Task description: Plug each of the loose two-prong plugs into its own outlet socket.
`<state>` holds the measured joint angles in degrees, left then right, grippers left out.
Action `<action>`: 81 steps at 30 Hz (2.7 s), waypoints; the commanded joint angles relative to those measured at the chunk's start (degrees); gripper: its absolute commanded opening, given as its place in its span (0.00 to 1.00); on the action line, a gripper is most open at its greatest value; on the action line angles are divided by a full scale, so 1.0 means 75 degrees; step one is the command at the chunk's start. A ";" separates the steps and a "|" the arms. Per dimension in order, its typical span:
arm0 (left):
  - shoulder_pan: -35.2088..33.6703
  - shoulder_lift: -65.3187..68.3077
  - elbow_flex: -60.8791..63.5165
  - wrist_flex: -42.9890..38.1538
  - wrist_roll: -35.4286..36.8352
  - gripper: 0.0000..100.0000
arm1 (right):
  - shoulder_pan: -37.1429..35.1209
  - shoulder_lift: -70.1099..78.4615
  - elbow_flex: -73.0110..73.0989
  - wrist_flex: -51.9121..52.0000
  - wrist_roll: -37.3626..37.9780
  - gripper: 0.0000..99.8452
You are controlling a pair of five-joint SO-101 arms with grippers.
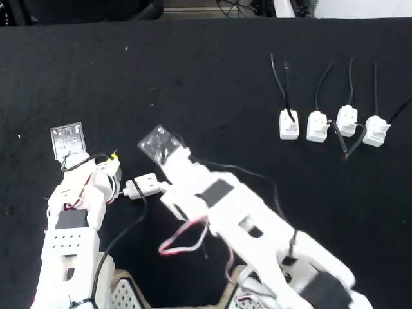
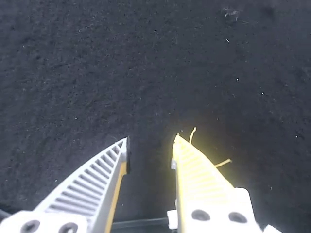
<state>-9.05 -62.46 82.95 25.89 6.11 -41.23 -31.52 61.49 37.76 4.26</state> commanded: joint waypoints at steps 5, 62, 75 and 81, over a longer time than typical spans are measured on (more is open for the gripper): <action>0.0358 -0.0059 -0.0287 -0.0176 0.0047 0.16 | -0.0129 -0.1237 0.0955 -0.1360 0.0000 0.01; 0.1588 -0.0012 0.0264 -0.0821 0.0035 0.16 | -0.1160 -0.4695 0.3393 -0.3610 -0.0270 0.01; 0.1600 0.0012 0.0299 -0.0879 0.0035 0.16 | -0.1172 -0.4695 0.3300 -0.3599 -0.0539 0.01; 0.1612 0.0023 0.0299 -0.0879 0.0059 0.16 | -0.1160 -0.4695 0.3264 -0.3599 -0.0703 0.01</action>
<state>1.49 -62.55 84.97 20.09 6.29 -49.23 -63.78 88.13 13.49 -0.13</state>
